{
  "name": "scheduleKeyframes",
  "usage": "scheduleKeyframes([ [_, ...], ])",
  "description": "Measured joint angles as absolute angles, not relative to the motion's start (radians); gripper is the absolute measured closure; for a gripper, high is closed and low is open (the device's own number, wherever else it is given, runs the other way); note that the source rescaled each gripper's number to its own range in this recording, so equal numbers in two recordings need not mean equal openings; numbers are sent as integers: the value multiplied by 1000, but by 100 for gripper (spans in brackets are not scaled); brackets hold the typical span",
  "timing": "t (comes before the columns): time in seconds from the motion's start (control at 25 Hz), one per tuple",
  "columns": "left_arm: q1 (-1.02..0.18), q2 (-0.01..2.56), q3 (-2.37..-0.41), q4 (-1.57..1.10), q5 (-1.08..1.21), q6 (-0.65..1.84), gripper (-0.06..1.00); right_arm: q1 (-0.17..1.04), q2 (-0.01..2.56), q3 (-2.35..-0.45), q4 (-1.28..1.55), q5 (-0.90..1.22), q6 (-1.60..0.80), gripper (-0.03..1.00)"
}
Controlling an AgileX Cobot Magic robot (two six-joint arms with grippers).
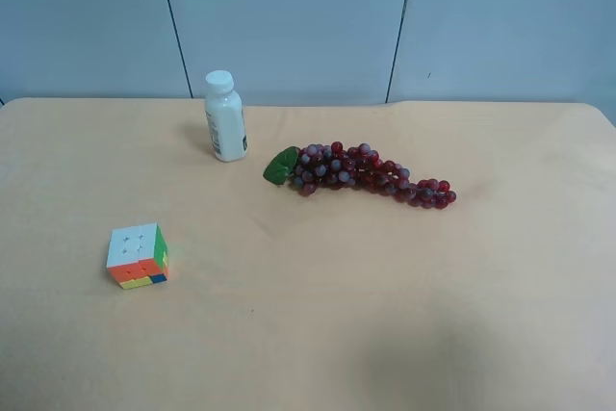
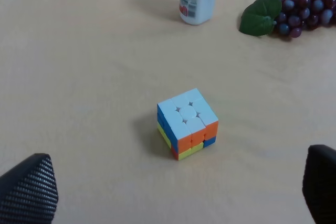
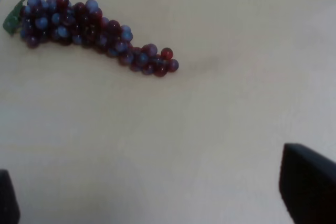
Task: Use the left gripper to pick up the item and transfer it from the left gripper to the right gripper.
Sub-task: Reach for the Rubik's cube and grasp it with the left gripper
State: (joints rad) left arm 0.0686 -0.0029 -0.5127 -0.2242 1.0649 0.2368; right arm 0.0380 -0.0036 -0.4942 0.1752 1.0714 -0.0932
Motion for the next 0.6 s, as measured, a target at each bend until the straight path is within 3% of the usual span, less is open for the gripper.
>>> scheduleKeyframes([
  [0.6, 69, -3, -513, -224, 1065, 237, 7, 38, -4, -494, 175, 1071, -93, -3],
])
